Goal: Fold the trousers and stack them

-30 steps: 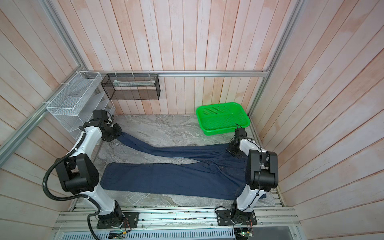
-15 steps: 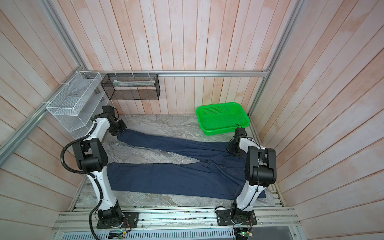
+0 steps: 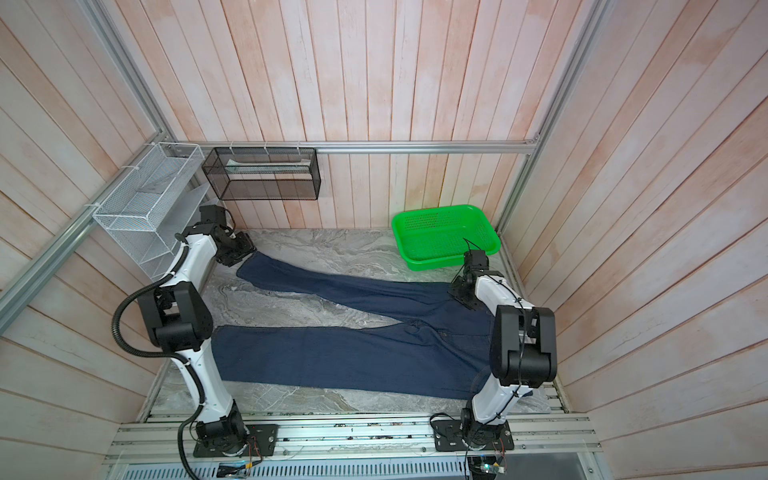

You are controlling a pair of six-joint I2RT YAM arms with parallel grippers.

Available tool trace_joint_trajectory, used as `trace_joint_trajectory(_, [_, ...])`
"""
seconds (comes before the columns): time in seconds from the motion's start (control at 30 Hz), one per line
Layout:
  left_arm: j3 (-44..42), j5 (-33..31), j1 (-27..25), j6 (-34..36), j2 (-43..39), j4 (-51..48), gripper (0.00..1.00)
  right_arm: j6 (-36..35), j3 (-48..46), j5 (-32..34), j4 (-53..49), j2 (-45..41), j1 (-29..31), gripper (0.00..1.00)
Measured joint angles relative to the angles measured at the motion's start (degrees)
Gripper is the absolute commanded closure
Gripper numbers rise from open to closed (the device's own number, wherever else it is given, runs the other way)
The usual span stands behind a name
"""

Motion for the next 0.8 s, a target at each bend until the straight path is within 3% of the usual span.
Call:
trace_joint_trajectory(0.1, [-9.3,-0.3,-0.1,0.1,-10.0,2.7,0.31,-0.2,1.1,0.7,0.0,-3.4,2.3,0.57])
trace_joint_trajectory(0.23, [-18.6,0.0,1.4,0.0,-16.0,7.0,0.31,-0.1,1.2,1.2,-0.3,-5.2,4.7,0.57])
trace_joint_trajectory(0.47, [-25.3,1.9,1.8,-0.7,-9.3,14.4,0.31,0.2,-1.0,1.1,-0.6,-5.2,7.0,0.57])
trace_joint_trajectory(0.67, [-25.7,3.2,1.7,-3.5,-2.6,19.8,0.31,0.8,-2.8,1.1,-0.6,-5.2,7.0,0.57])
trace_joint_trajectory(0.73, [-25.4,3.5,1.7,-4.2,-0.5,21.0,0.34,0.8,-2.8,1.0,-0.6,-5.2,7.0,0.57])
trace_joint_trajectory(0.8, [-24.9,3.3,1.7,-4.8,1.6,21.9,0.45,0.8,-2.8,1.1,-0.5,-5.1,7.0,0.57])
